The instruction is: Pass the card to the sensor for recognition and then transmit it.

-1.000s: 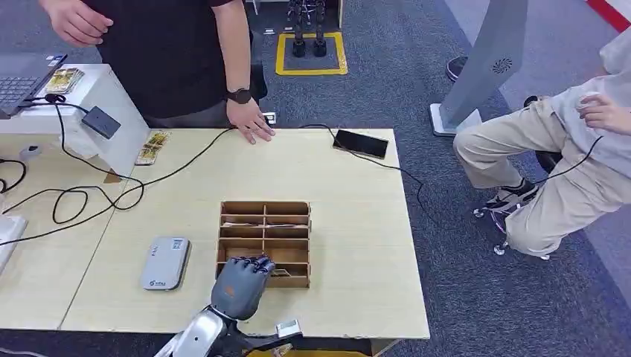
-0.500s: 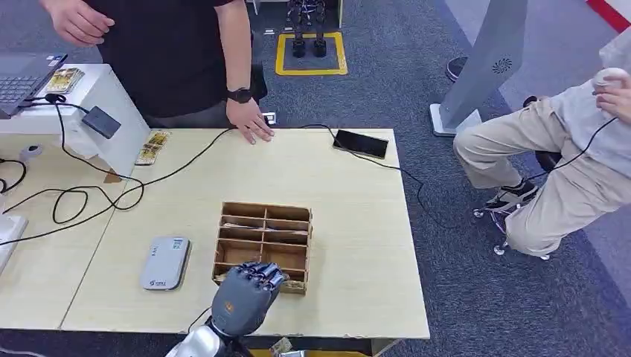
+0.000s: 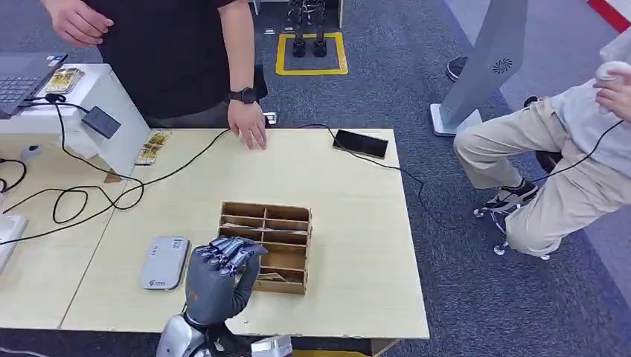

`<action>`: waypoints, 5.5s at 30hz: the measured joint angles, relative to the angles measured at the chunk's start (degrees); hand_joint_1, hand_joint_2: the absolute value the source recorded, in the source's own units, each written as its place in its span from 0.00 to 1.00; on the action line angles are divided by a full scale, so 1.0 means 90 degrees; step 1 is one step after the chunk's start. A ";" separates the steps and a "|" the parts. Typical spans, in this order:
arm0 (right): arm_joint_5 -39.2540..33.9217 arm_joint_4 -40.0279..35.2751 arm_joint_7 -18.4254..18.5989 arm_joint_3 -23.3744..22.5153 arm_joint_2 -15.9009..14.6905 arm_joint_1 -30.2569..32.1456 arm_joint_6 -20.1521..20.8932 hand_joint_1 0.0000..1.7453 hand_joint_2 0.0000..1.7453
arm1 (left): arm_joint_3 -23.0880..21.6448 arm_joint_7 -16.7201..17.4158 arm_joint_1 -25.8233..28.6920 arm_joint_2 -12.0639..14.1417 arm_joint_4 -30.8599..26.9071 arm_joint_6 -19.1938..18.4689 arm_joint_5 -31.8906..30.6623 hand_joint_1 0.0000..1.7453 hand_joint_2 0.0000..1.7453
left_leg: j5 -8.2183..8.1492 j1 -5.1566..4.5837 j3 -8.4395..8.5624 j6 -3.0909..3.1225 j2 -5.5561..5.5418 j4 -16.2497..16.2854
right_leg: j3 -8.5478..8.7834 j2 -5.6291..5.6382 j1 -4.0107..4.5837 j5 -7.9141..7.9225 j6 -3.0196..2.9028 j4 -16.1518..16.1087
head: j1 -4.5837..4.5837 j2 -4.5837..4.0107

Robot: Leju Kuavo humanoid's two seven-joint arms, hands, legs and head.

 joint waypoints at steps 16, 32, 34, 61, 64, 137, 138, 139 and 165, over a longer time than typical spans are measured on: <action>0.0107 0.0046 -0.0056 0.0000 0.0000 -0.0004 -0.0002 0.00 1.00 | 0.0512 -0.0041 0.0023 -0.0068 -0.0017 0.0015 -0.0571 0.00 1.00 | 0.0000 0.0000 -0.0001 0.0000 0.0001 0.0000 | -0.0001 -0.0002 -0.0001 0.0000 0.0000 0.0000 | -0.0005 0.0000; 0.0114 0.0075 -0.0056 0.0000 0.0000 -0.0005 0.0000 0.00 1.00 | 0.0583 -0.0034 0.0022 -0.0082 -0.0019 0.0015 -0.0593 0.00 1.00 | 0.0000 0.0000 -0.0001 0.0000 0.0000 0.0000 | 0.0000 -0.0003 0.0000 0.0000 0.0000 0.0000 | -0.0005 0.0000; 0.0116 0.0078 -0.0056 0.0000 0.0000 -0.0005 0.0000 0.00 1.00 | 0.0583 -0.0027 0.0022 -0.0082 -0.0017 0.0015 -0.0620 0.00 1.00 | 0.0000 0.0000 -0.0002 0.0000 0.0000 0.0000 | 0.0000 -0.0003 0.0000 0.0000 0.0000 0.0000 | -0.0005 0.0000; 0.0146 0.0185 -0.0073 0.0000 -0.0002 -0.0006 -0.0002 0.00 1.00 | 0.0369 0.0777 0.0089 0.0333 0.0102 0.0015 -0.2371 0.00 1.00 | 0.0000 0.0000 -0.0001 0.0000 -0.0001 0.0000 | -0.0001 -0.0004 0.0000 0.0000 0.0000 0.0000 | -0.0005 0.0000; 0.0131 0.0187 -0.0073 0.0000 -0.0002 -0.0006 0.0000 0.00 1.00 | 0.0214 0.0937 0.0050 0.0437 0.0235 0.0015 -0.2427 0.00 1.00 | 0.0000 0.0000 -0.0001 0.0000 0.0000 0.0000 | -0.0001 -0.0003 0.0000 0.0000 0.0000 0.0000 | -0.0005 0.0000; 0.0267 0.0357 -0.0204 0.0000 -0.0010 -0.0038 0.0000 0.00 1.00 | -0.1635 0.3167 -0.1348 0.1039 0.2939 0.0017 -0.2602 0.00 1.00 | 0.0000 0.0000 -0.0003 0.0000 0.0000 0.0000 | -0.0002 -0.0003 0.0000 0.0000 0.0000 0.0000 | -0.0005 0.0000; 0.0262 0.0362 -0.0204 0.0000 -0.0012 -0.0037 0.0000 0.00 1.00 | -0.1671 0.3204 -0.1370 0.1035 0.3034 0.0017 -0.2602 0.00 1.00 | 0.0000 0.0000 -0.0003 0.0000 0.0000 0.0000 | -0.0002 -0.0003 0.0000 0.0000 0.0000 0.0000 | -0.0005 0.0000; 0.0243 0.0364 -0.0204 0.0000 -0.0012 -0.0036 0.0000 0.00 1.00 | -0.1698 0.3263 -0.1397 0.1022 0.3121 0.0017 -0.2602 0.00 1.00 | 0.0000 0.0000 -0.0003 0.0000 0.0000 0.0000 | -0.0002 -0.0003 0.0000 0.0000 0.0000 0.0000 | -0.0005 0.0000; 0.0155 0.0379 -0.0148 0.0000 -0.0015 -0.0037 -0.0002 0.00 1.00 | -0.1824 0.4760 -0.1382 0.0862 0.2880 0.0022 -0.2718 0.00 1.00 | 0.0000 0.0000 -0.0005 0.0000 -0.0002 0.0000 | -0.0002 -0.0004 0.0000 0.0000 0.0000 0.0000 | -0.0005 0.0000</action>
